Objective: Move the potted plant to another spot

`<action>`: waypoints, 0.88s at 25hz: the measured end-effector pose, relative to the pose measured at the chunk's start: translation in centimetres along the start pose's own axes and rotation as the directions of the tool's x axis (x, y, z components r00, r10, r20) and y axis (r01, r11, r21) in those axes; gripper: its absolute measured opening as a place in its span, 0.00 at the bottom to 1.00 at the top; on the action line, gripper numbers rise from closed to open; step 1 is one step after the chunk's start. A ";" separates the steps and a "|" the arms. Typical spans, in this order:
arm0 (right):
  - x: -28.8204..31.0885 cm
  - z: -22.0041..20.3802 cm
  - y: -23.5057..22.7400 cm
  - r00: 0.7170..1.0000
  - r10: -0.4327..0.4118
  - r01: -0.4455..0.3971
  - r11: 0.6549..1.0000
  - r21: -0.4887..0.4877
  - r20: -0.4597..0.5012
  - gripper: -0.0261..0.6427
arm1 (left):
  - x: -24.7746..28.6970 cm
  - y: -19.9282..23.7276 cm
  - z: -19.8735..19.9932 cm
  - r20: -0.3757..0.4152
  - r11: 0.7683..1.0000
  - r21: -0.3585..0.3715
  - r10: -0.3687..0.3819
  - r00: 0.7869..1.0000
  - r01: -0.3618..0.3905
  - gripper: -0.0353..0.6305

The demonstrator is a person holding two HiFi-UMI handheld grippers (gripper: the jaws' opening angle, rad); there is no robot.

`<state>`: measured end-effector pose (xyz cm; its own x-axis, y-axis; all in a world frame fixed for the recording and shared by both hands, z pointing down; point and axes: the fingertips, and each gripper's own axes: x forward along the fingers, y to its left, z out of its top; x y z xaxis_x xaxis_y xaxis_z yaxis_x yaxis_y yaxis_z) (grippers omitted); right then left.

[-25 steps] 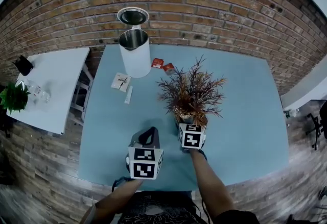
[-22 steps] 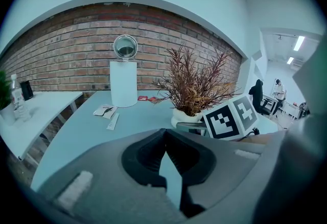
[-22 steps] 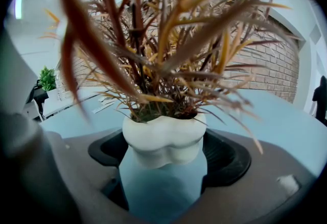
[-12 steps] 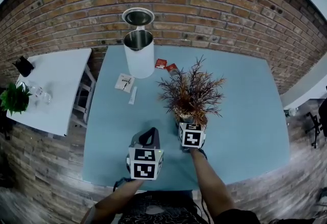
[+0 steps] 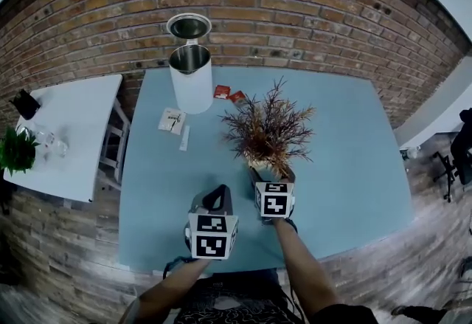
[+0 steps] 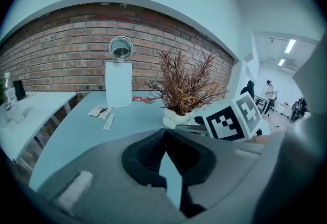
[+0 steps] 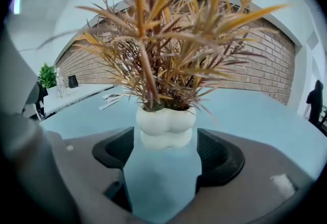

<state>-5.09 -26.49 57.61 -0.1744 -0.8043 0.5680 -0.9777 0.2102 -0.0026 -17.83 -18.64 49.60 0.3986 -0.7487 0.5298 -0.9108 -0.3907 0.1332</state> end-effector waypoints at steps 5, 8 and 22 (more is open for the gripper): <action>-2.1 -0.3 0.0 1.000 -0.015 0.015 1.000 0.002 0.000 0.51 | -0.3 -0.8 -0.5 -0.002 1.000 0.000 -0.024 1.000 0.024 0.05; -3.4 -0.4 0.3 1.000 -0.004 0.004 1.000 0.004 0.002 0.45 | -0.4 -1.2 -0.8 -0.005 1.000 -0.002 -0.031 0.999 0.031 0.05; -10.4 0.5 0.4 0.995 0.035 -0.038 0.999 0.037 0.088 0.28 | -0.4 -5.4 -1.3 -0.001 0.998 0.044 -0.051 0.999 0.051 0.05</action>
<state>-3.76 -18.33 51.28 -0.2180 -0.8424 0.4927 -0.9740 0.2199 -0.0548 -13.20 -15.49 49.75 0.4444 -0.7275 0.5228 -0.8838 -0.4514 0.1230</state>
